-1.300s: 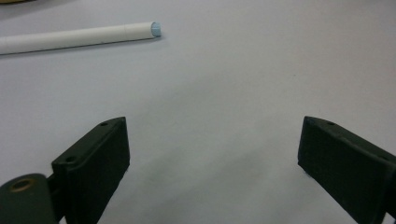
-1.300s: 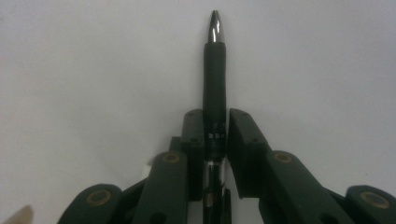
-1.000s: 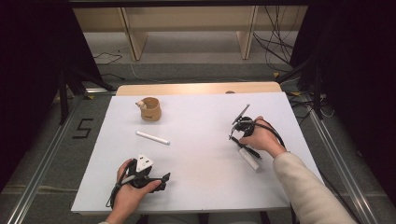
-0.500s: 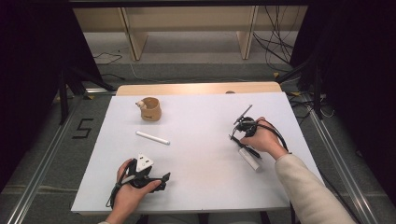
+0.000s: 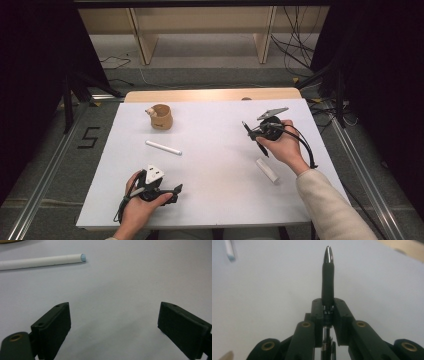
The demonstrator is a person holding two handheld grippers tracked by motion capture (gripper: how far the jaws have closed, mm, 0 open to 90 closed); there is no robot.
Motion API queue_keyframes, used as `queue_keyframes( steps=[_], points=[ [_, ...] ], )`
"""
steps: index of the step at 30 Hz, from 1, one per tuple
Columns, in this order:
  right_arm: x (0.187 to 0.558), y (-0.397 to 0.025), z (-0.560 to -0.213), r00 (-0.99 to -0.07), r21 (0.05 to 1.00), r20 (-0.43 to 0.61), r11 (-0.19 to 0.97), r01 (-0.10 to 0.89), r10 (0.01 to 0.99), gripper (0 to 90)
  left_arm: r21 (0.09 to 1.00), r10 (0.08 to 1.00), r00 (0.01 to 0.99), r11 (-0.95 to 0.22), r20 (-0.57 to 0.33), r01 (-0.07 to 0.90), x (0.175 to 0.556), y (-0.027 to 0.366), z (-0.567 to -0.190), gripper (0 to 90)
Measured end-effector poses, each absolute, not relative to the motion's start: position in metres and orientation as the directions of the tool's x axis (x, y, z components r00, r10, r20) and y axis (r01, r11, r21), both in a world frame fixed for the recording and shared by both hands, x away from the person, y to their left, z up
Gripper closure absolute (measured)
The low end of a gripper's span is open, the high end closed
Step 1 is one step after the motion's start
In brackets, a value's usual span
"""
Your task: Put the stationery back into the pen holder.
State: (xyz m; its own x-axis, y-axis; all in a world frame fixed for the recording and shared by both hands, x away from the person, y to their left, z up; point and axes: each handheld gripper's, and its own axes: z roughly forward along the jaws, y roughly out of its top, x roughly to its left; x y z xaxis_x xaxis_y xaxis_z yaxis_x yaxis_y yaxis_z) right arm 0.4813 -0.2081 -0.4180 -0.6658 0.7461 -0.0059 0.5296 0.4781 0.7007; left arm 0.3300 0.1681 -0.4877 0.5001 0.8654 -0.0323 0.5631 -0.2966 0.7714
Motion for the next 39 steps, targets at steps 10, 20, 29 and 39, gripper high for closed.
queue_keyframes(
  steps=[10,20,29,39],
  points=[
    [0.463,-0.2,-0.425,-0.675,0.809,0.063,0.358,0.466,0.735,79.8,0.776,0.869,0.493,-0.281,-0.044,0.565,0.331,0.169,-0.487,13.9],
    [0.432,-0.183,-0.439,-0.718,0.87,0.097,0.292,0.398,0.689,79.8,0.819,0.869,0.483,-0.2,-0.104,0.537,0.335,0.163,-0.476,17.8],
    [0.42,-0.163,-0.445,-0.748,0.883,0.117,0.275,0.379,0.654,79.8,0.865,0.853,0.494,-0.112,-0.169,0.489,0.354,0.139,-0.446,25.3],
    [0.414,-0.151,-0.453,-0.76,0.89,0.115,0.272,0.365,0.64,79.8,0.882,0.803,0.551,-0.07,-0.227,0.465,0.392,0.082,-0.423,37.5]
  ],
)
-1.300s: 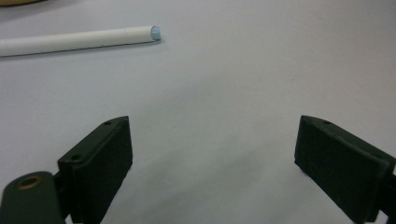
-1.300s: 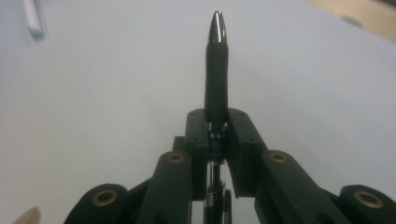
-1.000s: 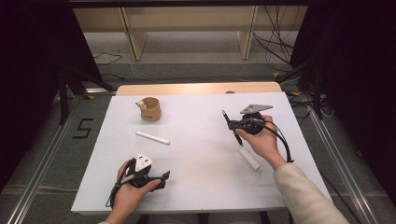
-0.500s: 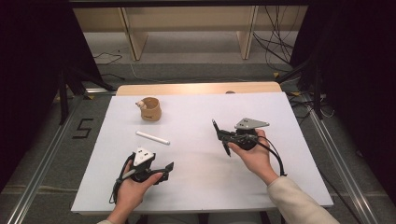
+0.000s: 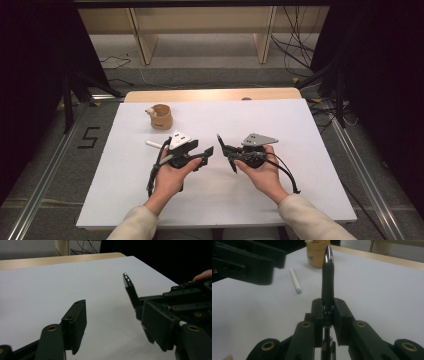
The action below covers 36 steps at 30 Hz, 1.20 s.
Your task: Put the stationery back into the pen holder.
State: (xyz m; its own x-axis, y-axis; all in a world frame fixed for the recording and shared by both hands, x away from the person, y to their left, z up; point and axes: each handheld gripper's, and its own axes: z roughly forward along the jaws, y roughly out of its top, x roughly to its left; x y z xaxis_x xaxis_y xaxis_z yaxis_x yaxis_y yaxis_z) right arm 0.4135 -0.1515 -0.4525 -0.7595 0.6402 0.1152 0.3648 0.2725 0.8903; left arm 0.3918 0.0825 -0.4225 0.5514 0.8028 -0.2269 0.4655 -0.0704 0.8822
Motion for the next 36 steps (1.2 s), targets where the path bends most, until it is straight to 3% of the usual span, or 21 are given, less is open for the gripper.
queue_keyframes(
  steps=[11,19,22,36],
  points=[
    [0.413,-0.15,-0.453,-0.761,0.896,0.115,0.263,0.357,0.639,79.8,0.867,0.769,0.559,-0.012,-0.311,0.499,0.412,0.055,-0.423,51.4],
    [0.412,-0.148,-0.452,-0.763,0.904,0.103,0.26,0.34,0.638,79.8,0.859,0.753,0.549,0.04,-0.362,0.511,0.415,0.054,-0.423,67.6],
    [0.411,-0.147,-0.451,-0.761,0.908,0.101,0.254,0.334,0.641,79.8,0.864,0.764,0.547,0.026,-0.342,0.503,0.415,0.053,-0.423,73.4],
    [0.411,-0.148,-0.449,-0.755,0.918,0.092,0.239,0.317,0.649,79.7,0.9,0.761,0.585,-0.003,-0.281,0.436,0.41,0.046,-0.418,80.7]
  ],
)
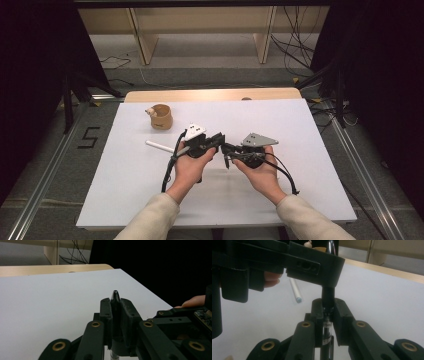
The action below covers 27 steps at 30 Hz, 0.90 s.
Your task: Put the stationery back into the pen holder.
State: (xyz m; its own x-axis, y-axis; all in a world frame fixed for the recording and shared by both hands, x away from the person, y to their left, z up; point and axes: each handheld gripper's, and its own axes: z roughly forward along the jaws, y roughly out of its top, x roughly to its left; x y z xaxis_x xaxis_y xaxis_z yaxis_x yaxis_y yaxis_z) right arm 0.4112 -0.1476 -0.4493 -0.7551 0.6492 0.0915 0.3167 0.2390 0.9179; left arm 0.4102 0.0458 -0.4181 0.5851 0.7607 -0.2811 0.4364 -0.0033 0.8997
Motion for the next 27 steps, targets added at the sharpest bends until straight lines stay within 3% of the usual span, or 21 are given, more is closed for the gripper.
queue_keyframes(
  steps=[4,13,27],
  points=[
    [0.412,-0.147,-0.449,-0.756,0.919,0.088,0.239,0.312,0.648,76.5,0.911,0.767,0.595,-0.036,-0.239,0.412,0.409,0.044,-0.417,80.9],
    [0.414,-0.158,-0.449,-0.721,0.915,0.076,0.239,0.324,0.689,50.4,0.925,0.797,0.572,-0.045,-0.194,0.376,0.415,0.062,-0.413,80.9],
    [0.412,-0.171,-0.454,-0.705,0.893,0.075,0.267,0.362,0.705,40.4,0.943,0.853,0.503,-0.043,-0.138,0.331,0.432,0.1,-0.399,80.9]
  ],
)
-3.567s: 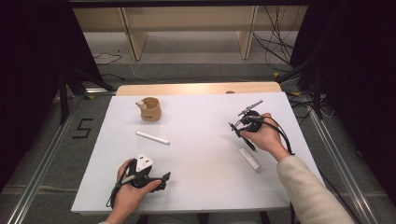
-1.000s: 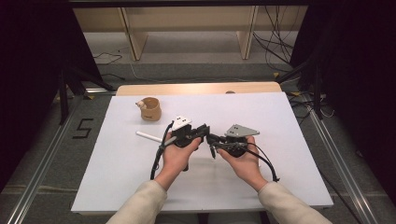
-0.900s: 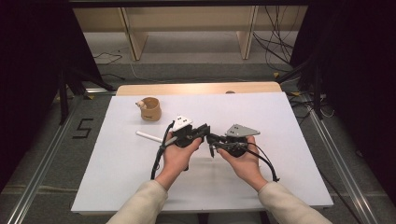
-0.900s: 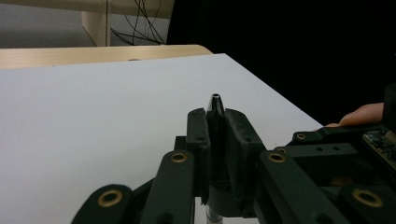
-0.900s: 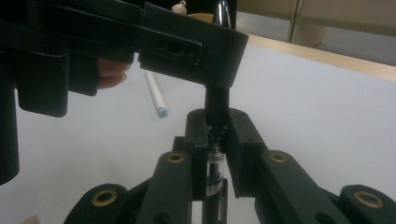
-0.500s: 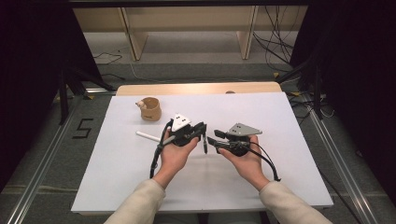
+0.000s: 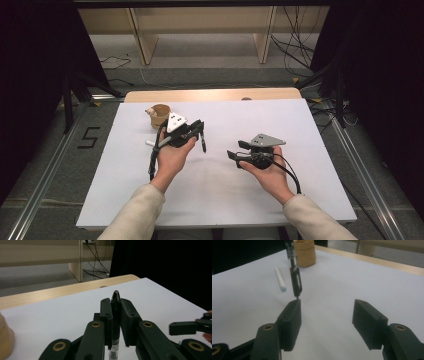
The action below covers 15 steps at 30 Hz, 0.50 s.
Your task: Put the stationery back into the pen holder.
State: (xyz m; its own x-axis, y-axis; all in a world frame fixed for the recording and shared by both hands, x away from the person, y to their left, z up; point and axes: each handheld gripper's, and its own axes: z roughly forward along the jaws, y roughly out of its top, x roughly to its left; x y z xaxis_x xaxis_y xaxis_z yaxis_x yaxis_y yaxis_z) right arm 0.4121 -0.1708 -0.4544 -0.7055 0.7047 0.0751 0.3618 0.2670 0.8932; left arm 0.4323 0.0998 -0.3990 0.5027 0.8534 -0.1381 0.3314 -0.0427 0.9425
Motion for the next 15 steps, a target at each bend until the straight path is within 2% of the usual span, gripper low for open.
queue_keyframes(
  steps=[15],
  points=[
    [0.409,-0.18,-0.46,-0.692,0.883,0.068,0.281,0.377,0.718,37.6,0.955,0.897,0.432,-0.04,-0.096,0.294,0.456,0.133,-0.386,80.9]
  ],
)
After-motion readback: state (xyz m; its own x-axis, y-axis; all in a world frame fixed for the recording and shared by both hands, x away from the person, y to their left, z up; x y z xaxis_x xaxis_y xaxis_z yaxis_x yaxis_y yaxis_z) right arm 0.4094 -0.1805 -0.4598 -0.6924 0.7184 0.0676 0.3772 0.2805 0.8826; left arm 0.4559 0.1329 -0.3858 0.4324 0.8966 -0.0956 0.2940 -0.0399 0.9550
